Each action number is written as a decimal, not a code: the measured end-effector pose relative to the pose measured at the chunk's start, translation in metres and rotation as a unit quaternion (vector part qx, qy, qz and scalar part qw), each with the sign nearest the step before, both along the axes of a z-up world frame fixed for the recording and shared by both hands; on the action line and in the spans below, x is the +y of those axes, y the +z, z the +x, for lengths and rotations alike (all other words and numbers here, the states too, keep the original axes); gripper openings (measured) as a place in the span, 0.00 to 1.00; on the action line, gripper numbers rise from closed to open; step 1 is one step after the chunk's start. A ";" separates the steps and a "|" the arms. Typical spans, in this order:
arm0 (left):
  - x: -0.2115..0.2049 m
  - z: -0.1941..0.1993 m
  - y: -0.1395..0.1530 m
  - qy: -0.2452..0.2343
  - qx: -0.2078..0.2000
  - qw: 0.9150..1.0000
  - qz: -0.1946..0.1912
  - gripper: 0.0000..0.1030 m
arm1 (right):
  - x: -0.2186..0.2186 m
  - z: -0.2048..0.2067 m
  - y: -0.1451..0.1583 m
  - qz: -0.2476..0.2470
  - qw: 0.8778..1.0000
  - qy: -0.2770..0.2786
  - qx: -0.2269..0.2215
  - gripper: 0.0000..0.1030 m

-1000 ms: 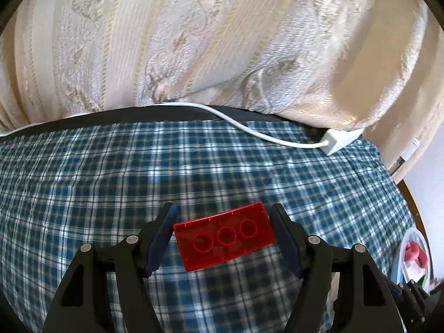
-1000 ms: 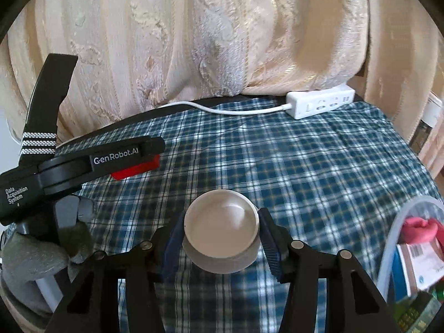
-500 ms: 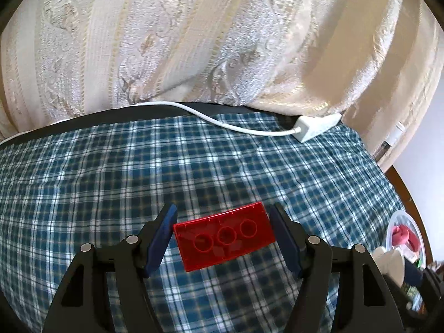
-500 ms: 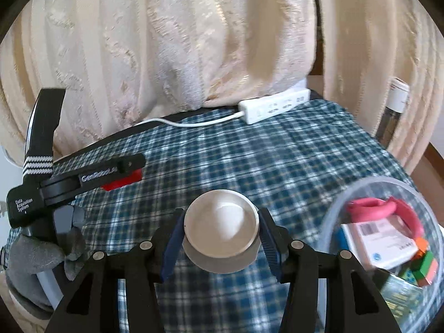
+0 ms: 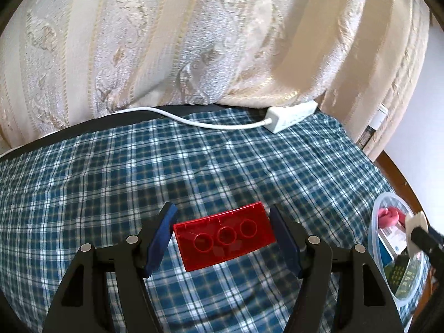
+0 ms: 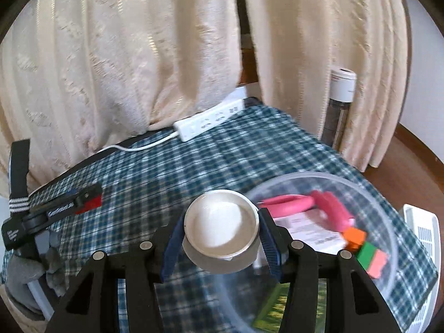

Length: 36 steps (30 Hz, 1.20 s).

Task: Organize objects
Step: 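Carry the red brick and white cup over the clear bowl with both tools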

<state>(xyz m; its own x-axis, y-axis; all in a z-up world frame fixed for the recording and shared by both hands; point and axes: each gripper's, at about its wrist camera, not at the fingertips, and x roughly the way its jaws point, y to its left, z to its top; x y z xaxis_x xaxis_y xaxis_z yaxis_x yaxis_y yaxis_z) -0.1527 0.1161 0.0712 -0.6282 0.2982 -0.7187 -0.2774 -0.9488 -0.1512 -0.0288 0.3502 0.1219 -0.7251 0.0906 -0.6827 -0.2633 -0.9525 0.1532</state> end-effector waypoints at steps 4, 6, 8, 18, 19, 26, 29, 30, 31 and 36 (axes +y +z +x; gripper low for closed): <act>0.010 0.006 0.001 -0.013 0.003 1.000 -0.006 0.68 | 0.022 0.005 -0.001 -0.003 1.000 -0.018 -0.006 0.54; 0.014 0.008 0.003 -0.018 0.005 1.000 -0.007 0.68 | 0.032 0.004 -0.002 -0.006 1.000 -0.020 -0.016 0.54; 0.018 0.010 0.005 -0.023 0.004 1.000 -0.006 0.68 | 0.040 0.002 -0.006 -0.012 0.999 -0.024 -0.025 0.54; 0.039 0.021 0.009 -0.042 -0.001 0.999 -0.005 0.68 | 0.074 -0.006 -0.028 -0.039 0.997 -0.033 -0.062 0.54; 0.041 0.022 0.009 -0.044 -0.002 0.999 -0.005 0.68 | 0.075 -0.007 -0.029 -0.036 0.997 -0.032 -0.064 0.54; 0.056 0.029 0.014 -0.058 -0.002 0.998 -0.004 0.68 | 0.083 -0.011 -0.036 -0.037 0.996 -0.030 -0.080 0.54; 0.062 0.032 0.015 -0.064 -0.003 0.998 -0.003 0.68 | 0.087 -0.011 -0.036 -0.040 0.996 -0.031 -0.079 0.54; 0.064 0.033 0.015 -0.066 -0.003 0.998 -0.002 0.68 | 0.088 -0.010 -0.036 -0.040 0.996 -0.032 -0.079 0.54; 0.067 0.035 0.015 -0.069 -0.004 0.998 -0.002 0.68 | 0.089 -0.010 -0.036 -0.042 0.996 -0.033 -0.077 0.57; 0.078 0.041 0.017 -0.081 -0.005 0.997 0.000 0.68 | 0.095 -0.003 -0.030 -0.060 0.996 -0.039 -0.054 0.67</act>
